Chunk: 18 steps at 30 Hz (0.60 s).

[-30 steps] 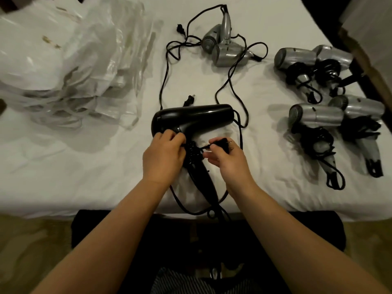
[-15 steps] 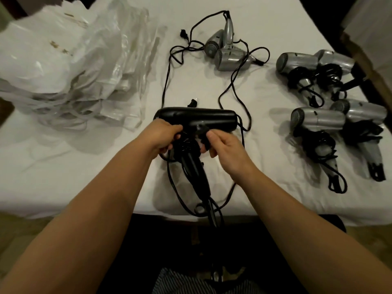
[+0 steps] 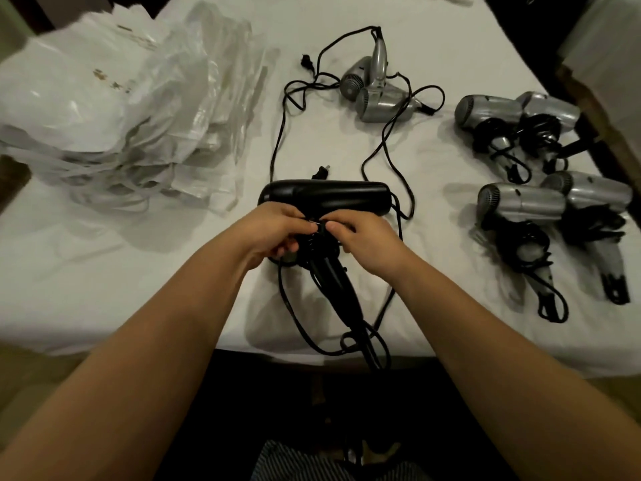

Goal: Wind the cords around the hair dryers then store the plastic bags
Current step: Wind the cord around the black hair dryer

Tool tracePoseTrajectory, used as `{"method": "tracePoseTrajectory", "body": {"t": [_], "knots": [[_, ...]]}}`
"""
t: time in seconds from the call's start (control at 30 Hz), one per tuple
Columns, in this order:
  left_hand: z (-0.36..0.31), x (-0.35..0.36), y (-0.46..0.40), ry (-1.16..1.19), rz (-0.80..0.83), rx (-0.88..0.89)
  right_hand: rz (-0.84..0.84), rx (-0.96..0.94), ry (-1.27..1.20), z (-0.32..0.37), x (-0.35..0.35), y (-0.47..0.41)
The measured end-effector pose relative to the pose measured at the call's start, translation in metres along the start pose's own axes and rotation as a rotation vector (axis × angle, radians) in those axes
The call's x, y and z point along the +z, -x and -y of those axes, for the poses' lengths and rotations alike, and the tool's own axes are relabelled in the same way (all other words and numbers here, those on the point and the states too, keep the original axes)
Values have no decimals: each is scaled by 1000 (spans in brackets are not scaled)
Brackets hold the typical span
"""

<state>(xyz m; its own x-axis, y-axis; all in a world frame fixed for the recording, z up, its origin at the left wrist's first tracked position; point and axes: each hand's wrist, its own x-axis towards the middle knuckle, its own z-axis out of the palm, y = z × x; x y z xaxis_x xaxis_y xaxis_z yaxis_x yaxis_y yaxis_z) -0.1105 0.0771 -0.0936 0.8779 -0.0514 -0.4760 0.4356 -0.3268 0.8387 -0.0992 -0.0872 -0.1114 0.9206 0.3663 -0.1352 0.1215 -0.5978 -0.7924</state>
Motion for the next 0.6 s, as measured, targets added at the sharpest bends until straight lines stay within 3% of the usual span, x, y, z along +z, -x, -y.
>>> {"method": "tracePoseTrajectory", "body": {"t": [0.33,0.6], "knots": [[8,7,6,-139,-117,173,273,81,-55,9,-12,-5],[8,10,9,-274,-130,161,274,168,-29,7,-2,-9]]}}
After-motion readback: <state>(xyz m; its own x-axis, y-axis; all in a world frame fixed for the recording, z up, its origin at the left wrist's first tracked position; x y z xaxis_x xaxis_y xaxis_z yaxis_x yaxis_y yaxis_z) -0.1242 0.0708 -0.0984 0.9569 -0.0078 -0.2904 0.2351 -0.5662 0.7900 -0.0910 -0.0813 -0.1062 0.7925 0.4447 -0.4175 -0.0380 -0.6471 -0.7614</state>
